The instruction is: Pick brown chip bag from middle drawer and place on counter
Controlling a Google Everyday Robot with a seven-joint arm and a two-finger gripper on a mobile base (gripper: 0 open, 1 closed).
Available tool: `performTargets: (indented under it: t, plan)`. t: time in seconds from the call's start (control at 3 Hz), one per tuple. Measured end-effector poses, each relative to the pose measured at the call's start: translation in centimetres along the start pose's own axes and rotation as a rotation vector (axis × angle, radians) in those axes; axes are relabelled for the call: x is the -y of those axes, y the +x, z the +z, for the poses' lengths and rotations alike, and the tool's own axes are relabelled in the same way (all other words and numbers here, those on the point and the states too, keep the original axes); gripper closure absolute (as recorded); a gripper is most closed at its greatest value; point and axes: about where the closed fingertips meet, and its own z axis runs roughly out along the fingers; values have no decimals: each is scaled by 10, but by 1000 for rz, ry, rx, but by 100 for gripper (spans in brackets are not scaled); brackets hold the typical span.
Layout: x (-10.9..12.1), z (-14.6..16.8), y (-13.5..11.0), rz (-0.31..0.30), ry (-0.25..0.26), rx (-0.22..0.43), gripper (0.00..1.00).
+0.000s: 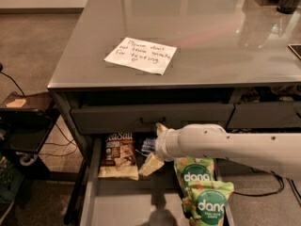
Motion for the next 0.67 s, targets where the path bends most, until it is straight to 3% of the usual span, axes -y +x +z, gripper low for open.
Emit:
performTargets:
  t: [0.33, 0.67]
  plan:
    - [0, 0, 0, 0, 0, 0, 0]
    - [-14, 25, 14, -18, -2, 3, 0]
